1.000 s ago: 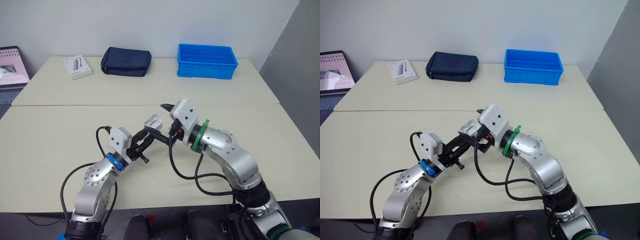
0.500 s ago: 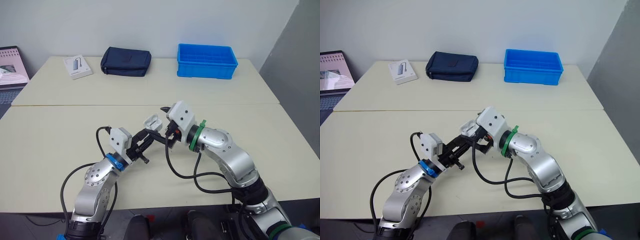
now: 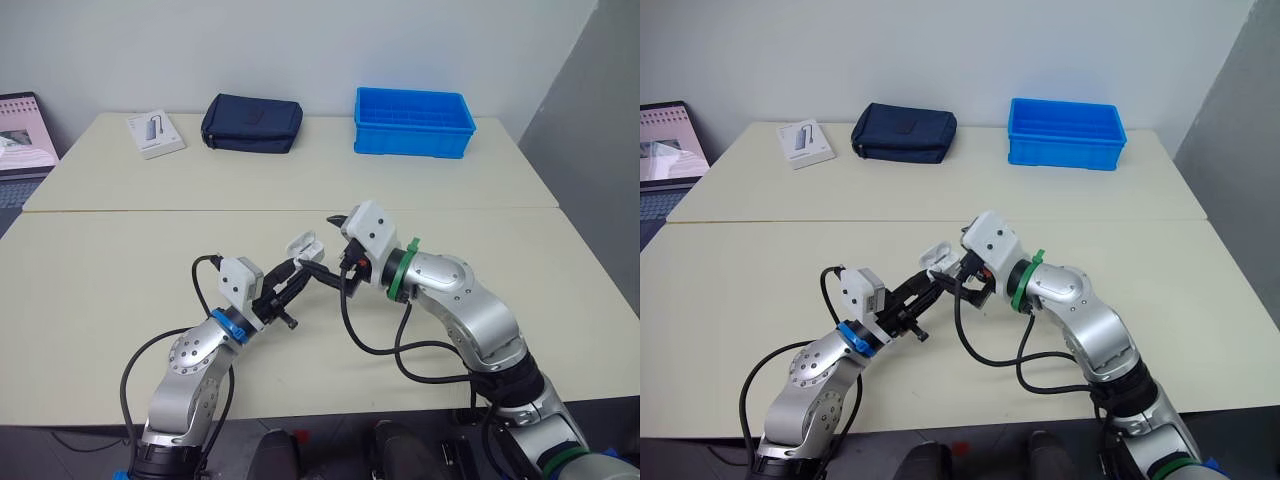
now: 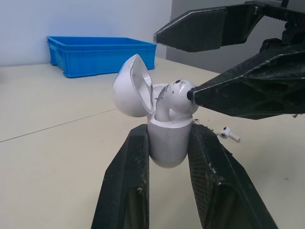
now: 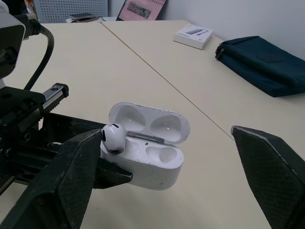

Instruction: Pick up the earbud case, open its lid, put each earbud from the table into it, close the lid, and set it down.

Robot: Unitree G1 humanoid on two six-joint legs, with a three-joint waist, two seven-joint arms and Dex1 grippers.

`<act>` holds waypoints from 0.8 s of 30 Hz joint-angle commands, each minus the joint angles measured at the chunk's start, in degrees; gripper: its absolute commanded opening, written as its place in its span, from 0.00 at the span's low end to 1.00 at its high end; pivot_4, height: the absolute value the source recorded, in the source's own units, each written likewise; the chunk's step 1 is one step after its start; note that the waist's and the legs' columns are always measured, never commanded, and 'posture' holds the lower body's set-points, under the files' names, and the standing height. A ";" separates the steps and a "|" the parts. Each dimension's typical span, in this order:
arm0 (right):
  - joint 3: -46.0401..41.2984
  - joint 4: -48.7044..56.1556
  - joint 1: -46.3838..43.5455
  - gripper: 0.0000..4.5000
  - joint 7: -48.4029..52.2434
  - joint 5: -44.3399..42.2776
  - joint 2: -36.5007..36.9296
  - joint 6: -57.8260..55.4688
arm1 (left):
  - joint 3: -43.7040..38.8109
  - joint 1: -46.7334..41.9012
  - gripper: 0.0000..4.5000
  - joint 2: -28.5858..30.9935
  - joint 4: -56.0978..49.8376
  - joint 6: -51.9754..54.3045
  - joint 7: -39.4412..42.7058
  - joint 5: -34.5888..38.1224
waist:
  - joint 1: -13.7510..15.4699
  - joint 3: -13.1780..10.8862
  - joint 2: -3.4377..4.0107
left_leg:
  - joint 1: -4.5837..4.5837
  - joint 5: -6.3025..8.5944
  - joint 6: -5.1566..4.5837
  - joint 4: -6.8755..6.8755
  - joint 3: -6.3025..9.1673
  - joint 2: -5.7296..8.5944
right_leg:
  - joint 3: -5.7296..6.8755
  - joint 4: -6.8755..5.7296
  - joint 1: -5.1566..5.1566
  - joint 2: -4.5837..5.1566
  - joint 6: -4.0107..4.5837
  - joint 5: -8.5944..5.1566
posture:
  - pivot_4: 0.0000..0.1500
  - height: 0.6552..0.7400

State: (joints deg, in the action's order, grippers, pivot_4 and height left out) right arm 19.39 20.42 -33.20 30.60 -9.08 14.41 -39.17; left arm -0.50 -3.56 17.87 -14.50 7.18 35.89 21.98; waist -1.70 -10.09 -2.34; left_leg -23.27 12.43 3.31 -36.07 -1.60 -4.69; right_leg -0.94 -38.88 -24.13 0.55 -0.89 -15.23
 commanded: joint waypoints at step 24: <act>-9.15 7.85 1.66 1.00 6.06 -4.82 7.43 2.03 | -0.58 -0.40 0.17 0.50 -1.28 -1.30 1.37 0.39 | 0.14 0.00 0.00 | -0.03 0.00 0.00 0.00 -0.01 0.00 | 0.00 0.03 0.00 0.01 0.00 0.00 | 1.00 0.99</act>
State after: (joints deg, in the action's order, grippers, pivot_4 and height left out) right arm 14.90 23.59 -32.28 34.39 -11.07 19.70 -37.50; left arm -0.43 -3.55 18.13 -14.51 7.11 36.97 21.96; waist -1.57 -10.09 -2.34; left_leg -23.34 12.43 3.31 -36.07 -1.61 -4.68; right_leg -0.91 -38.81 -24.13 0.58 -0.89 -15.23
